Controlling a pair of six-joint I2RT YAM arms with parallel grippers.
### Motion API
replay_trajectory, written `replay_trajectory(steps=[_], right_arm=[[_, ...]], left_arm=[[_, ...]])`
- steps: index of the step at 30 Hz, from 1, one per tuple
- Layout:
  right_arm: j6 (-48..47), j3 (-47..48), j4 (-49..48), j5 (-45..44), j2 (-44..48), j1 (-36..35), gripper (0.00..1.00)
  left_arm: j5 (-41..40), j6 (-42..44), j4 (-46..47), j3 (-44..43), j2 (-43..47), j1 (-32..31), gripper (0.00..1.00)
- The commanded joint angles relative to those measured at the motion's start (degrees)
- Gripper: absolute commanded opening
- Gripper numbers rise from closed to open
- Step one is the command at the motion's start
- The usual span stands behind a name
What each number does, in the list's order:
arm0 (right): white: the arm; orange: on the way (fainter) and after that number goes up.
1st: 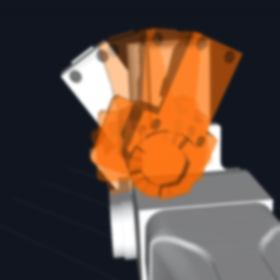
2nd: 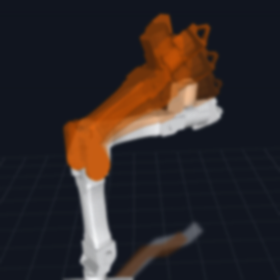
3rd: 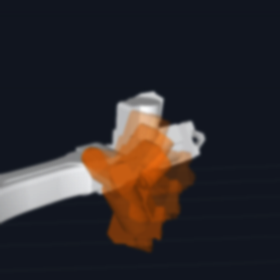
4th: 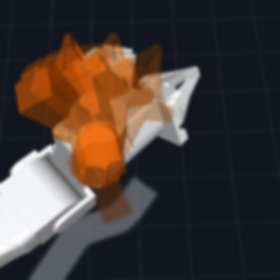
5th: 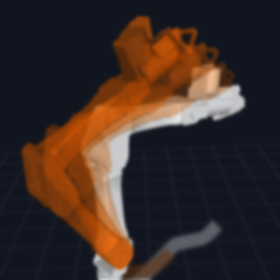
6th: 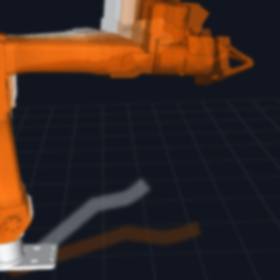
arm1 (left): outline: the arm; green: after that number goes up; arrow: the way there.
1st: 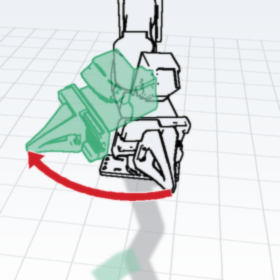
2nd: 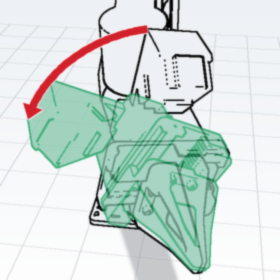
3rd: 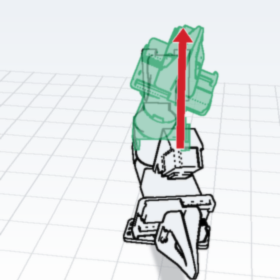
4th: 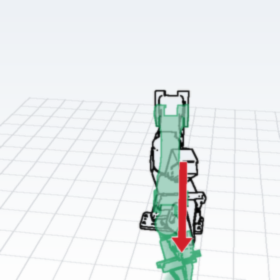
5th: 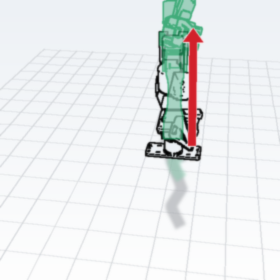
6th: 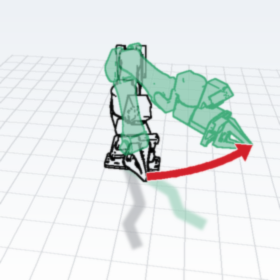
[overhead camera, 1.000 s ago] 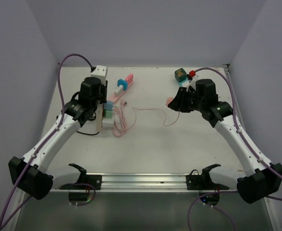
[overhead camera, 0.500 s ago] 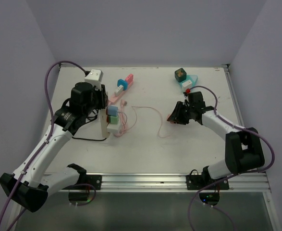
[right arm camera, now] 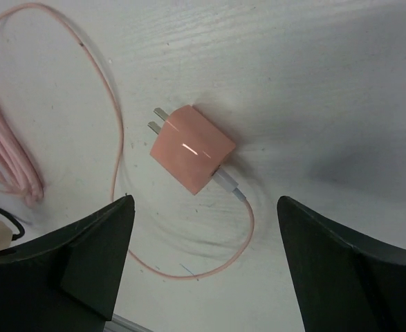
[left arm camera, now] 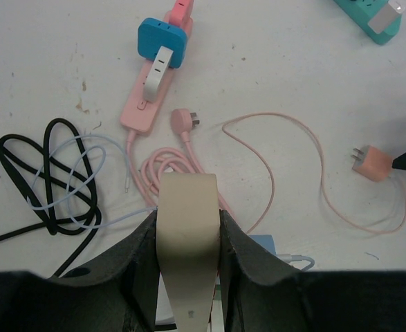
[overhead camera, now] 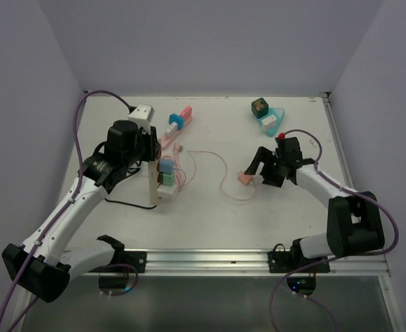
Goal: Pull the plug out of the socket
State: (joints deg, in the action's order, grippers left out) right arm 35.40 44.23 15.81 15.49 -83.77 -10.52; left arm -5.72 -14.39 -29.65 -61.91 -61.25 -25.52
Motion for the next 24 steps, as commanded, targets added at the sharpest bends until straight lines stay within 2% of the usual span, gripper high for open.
replay_trajectory(steps=[1, 7, 10, 11, 19, 24], right_arm=[[-1.5, 2.8, 4.5, -4.8, 9.2, 0.1, 0.89], [-5.9, 8.8, 4.4, 2.5, 16.2, -2.1, 0.89], [-7.0, 12.9, 3.8, 5.2, 16.0, -6.6, 0.89], [-7.4, 14.9, 3.4, 5.3, 15.7, -10.2, 0.89], [-12.4, 24.1, -1.2, 5.6, 6.0, -26.0, 0.89], [-16.5, 30.1, -1.2, 6.7, -1.7, -31.2, 0.88]], left_arm=[[2.7, -1.1, 5.8, -1.7, 0.3, -0.1, 0.0], [4.0, -0.3, 5.7, -2.3, -0.5, -0.2, 0.0], [4.8, -0.2, 5.7, -3.1, -1.0, -0.1, 0.0], [5.2, -0.2, 5.8, -3.5, -1.2, -0.2, 0.0], [7.5, -1.1, 5.2, -4.2, -1.2, -0.2, 0.0], [7.1, -1.2, 5.2, -4.0, -0.7, -0.2, 0.0]])
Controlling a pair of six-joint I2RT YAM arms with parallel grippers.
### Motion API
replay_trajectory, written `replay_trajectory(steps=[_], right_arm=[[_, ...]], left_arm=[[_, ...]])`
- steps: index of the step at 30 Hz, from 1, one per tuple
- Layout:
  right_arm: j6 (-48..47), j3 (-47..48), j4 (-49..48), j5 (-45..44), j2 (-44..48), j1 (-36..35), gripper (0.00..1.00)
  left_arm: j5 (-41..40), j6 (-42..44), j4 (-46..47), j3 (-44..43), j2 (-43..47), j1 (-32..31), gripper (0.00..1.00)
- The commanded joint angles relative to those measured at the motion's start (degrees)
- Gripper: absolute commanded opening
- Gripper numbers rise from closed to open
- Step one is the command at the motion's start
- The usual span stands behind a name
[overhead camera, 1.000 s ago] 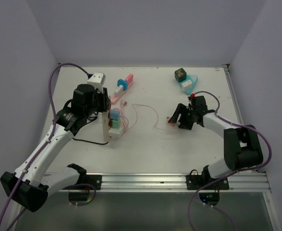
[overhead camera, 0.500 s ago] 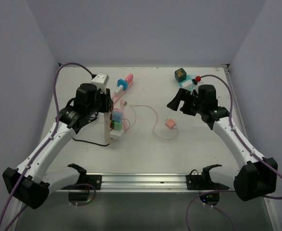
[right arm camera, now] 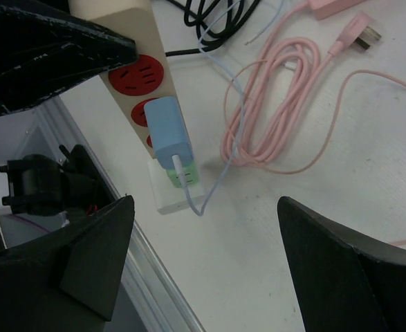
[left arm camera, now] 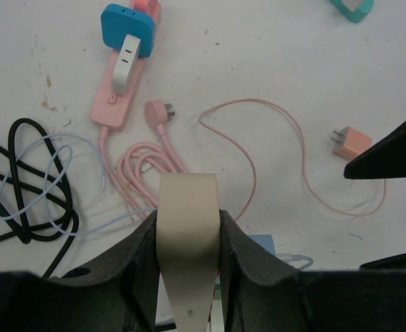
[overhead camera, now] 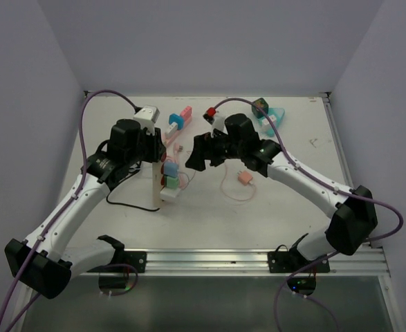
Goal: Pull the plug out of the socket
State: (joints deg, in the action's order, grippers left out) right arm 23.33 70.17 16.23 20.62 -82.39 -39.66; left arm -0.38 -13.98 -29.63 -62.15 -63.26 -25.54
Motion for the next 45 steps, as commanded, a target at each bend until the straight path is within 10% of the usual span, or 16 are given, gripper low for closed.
replay_trajectory(steps=[1, 14, 26, 36, 45], right_arm=[[-5.0, 5.0, -1.5, 1.6, -5.1, -3.7, 0.87], [-7.4, 10.3, -5.1, 2.7, -15.8, -8.8, 0.68], [-7.9, 10.2, -6.0, 3.2, -15.2, -8.9, 0.0], [-6.5, 9.5, -5.1, 4.0, -11.3, -8.9, 0.0], [-4.9, 9.3, -5.2, 5.2, -10.4, -9.0, 0.0]], left_arm=[[1.7, -1.7, 5.1, -3.8, 1.3, -0.2, 0.0], [3.1, -3.2, 5.0, -3.9, 1.7, -0.2, 0.0], [3.2, -4.4, 4.8, -1.8, 2.5, -0.2, 0.0], [2.9, -6.9, 6.3, 5.0, 5.6, -0.2, 0.67], [3.4, -9.5, 13.7, 13.4, 7.6, -0.2, 0.72]])
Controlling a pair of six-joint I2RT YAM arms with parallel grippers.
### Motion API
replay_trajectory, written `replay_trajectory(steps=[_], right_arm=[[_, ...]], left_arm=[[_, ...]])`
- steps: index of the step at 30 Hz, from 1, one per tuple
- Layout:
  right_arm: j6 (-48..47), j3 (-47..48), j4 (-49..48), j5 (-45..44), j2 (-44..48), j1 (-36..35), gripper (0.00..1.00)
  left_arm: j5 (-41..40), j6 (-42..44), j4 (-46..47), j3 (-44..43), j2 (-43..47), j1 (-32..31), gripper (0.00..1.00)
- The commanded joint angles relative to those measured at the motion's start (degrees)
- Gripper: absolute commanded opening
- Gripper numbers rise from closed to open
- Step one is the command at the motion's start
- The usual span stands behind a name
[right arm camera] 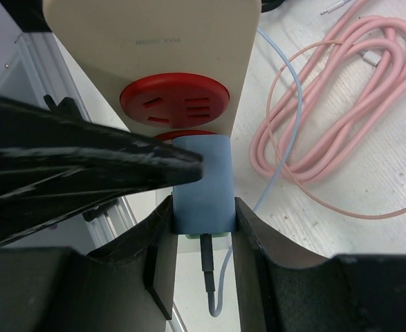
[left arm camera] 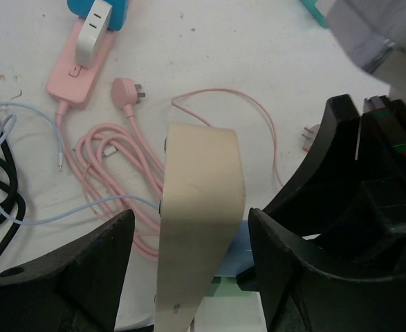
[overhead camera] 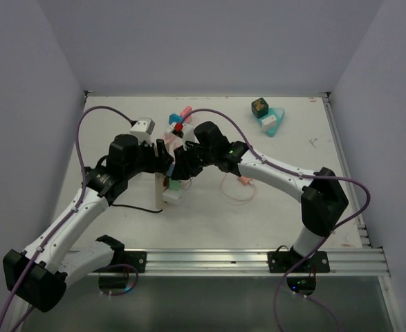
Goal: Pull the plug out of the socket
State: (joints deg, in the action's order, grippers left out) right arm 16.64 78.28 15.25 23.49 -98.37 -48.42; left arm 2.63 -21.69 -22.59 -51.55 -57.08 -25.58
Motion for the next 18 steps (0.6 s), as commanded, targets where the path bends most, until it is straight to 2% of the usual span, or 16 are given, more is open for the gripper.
replay_trajectory(steps=[1, 6, 12, 14, 15, 18], right_arm=[[2.0, 1.2, -4.3, 2.6, 5.6, -0.3, 0.0], [2.3, 1.2, -4.3, 3.0, 5.6, -0.6, 0.0], [2.3, 0.6, -4.3, 3.2, 5.8, -0.8, 0.0], [2.2, -0.1, -4.0, 3.2, 6.3, -0.7, 0.0], [2.2, -0.8, -3.8, 3.2, 6.5, -0.7, 0.0], [2.0, -2.3, -3.2, 3.5, 7.5, -0.8, 0.0]], left_arm=[[0.0, -1.9, 7.6, 3.4, 1.5, -0.2, 0.7], [-0.7, -1.6, 12.4, 5.8, 1.4, -0.2, 0.56], [-1.7, 0.0, 14.9, 6.1, 0.7, -0.2, 0.34], [-2.5, 0.8, 14.9, 6.2, 0.9, -0.2, 0.24], [-4.1, 1.6, 14.9, 6.4, 1.1, -0.2, 0.15], [-7.0, 3.8, 14.6, 6.5, 1.7, -0.2, 0.0]])
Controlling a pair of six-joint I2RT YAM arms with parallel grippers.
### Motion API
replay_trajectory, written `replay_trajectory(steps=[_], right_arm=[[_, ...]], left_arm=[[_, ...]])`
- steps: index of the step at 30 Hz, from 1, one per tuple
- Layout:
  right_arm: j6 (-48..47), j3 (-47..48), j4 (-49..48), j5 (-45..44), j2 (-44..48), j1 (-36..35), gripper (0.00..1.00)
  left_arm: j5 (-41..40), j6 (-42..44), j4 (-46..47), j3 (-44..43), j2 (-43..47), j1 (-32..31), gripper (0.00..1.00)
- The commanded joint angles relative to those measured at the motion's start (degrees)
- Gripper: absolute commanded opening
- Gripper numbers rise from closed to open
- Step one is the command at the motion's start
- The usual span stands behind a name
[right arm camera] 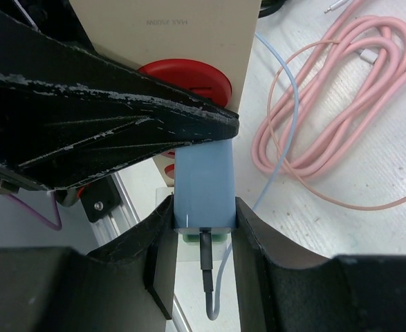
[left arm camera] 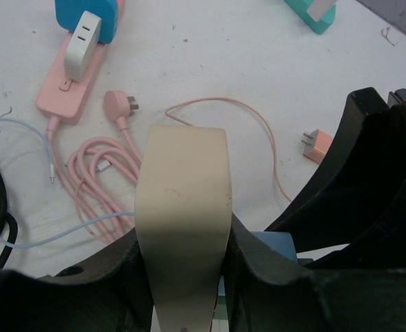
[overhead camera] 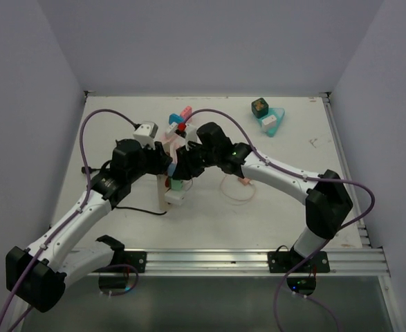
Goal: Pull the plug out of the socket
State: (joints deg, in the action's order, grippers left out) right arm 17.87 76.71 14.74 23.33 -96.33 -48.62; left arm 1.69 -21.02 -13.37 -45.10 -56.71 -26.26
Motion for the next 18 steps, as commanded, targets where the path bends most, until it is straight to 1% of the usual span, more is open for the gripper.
replay_trajectory(steps=[1, 11, 18], right_arm=[[0.8, -1.2, -2.5, 3.7, 5.7, -0.5, 0.0], [1.0, -6.7, 2.7, 2.1, 12.5, -0.4, 0.0], [0.7, -8.9, 6.4, 0.9, 17.7, 0.3, 0.0]], left_arm=[[-6.9, 3.8, 5.3, 0.2, 1.4, 0.5, 0.0], [-20.3, 13.0, 3.4, -0.5, 0.0, 0.6, 0.0], [-25.6, 16.7, 2.8, -2.5, -2.3, 0.6, 0.0]])
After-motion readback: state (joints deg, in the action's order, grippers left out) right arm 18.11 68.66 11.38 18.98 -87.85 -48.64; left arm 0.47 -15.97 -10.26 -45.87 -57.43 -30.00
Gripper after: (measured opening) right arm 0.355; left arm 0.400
